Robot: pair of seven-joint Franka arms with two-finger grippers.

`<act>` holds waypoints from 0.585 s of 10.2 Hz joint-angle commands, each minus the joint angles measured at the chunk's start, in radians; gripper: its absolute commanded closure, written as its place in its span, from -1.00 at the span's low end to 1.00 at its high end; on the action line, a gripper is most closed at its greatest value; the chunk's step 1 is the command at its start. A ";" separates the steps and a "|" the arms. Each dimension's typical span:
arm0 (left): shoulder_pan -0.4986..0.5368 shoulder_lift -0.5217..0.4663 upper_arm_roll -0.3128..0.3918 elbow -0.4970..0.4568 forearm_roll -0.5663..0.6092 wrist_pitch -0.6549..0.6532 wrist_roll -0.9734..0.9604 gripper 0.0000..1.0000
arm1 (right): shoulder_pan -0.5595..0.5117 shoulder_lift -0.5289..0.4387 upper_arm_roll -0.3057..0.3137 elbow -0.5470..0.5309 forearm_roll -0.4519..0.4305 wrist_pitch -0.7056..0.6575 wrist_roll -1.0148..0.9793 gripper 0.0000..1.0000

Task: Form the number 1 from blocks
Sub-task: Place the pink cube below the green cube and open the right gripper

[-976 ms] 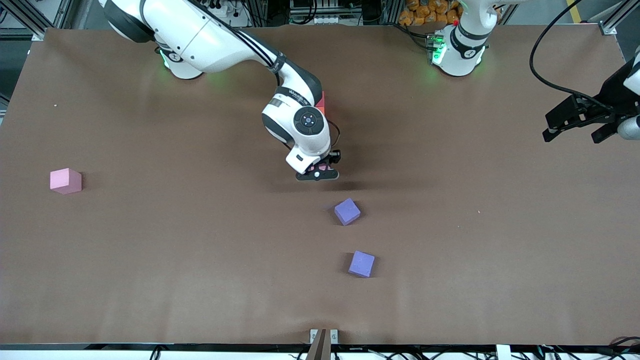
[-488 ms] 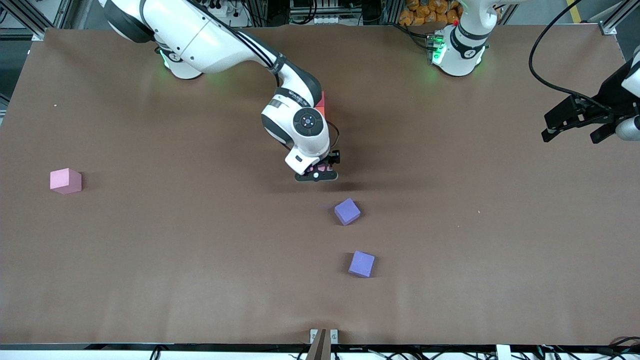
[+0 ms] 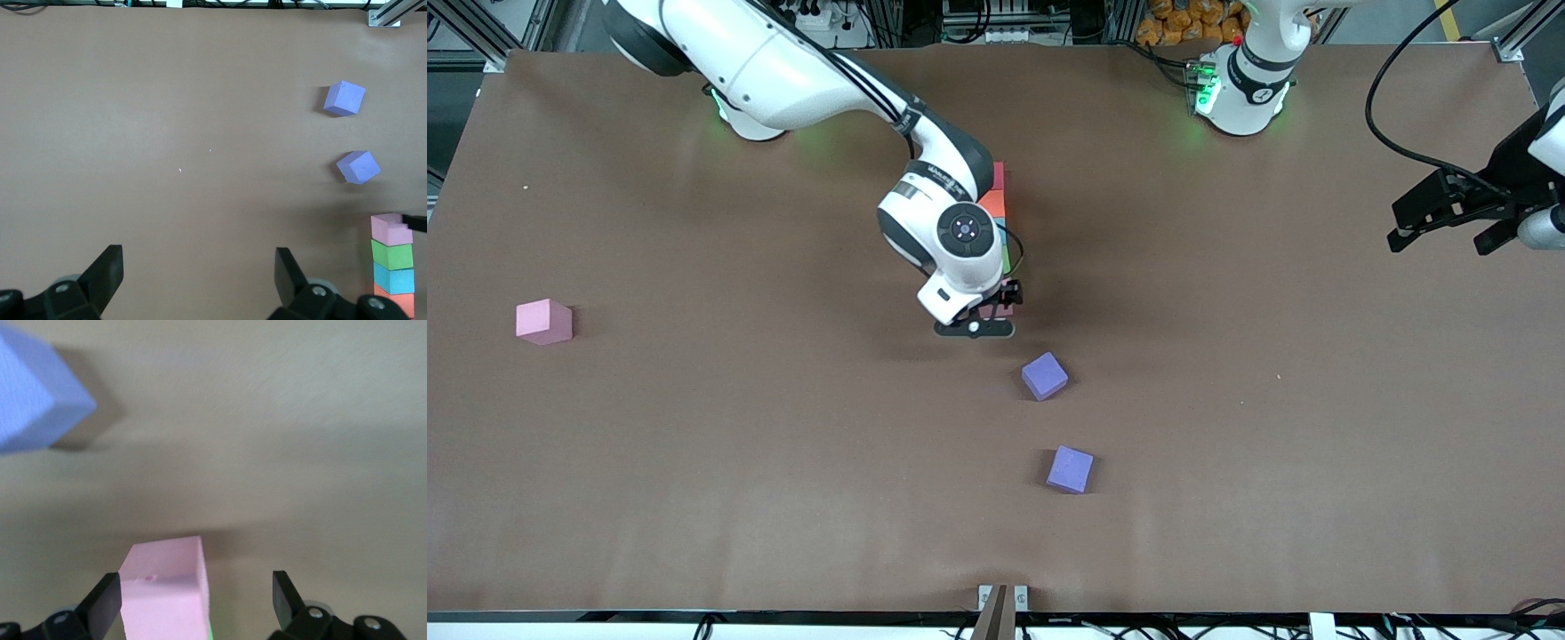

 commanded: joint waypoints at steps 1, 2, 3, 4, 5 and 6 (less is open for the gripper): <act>0.011 -0.022 0.004 -0.012 -0.017 -0.008 0.016 -1.00 | -0.057 -0.040 0.017 0.118 0.079 -0.151 0.004 -1.00; 0.010 -0.022 0.002 -0.012 -0.011 -0.008 0.013 -1.00 | -0.091 -0.072 0.017 0.130 0.123 -0.165 0.000 -1.00; 0.010 -0.021 0.001 -0.012 -0.009 -0.008 0.007 -1.00 | -0.102 -0.110 0.016 0.130 0.129 -0.168 0.000 -1.00; 0.013 -0.022 0.004 -0.012 -0.009 -0.008 0.001 -1.00 | -0.115 -0.158 0.010 0.129 0.131 -0.171 0.002 -1.00; 0.025 -0.024 0.004 -0.012 -0.020 -0.008 0.002 -1.00 | -0.147 -0.187 0.010 0.129 0.131 -0.206 0.002 -1.00; 0.031 -0.022 -0.005 -0.012 -0.023 -0.009 0.001 -1.00 | -0.186 -0.216 0.011 0.129 0.129 -0.251 0.000 -1.00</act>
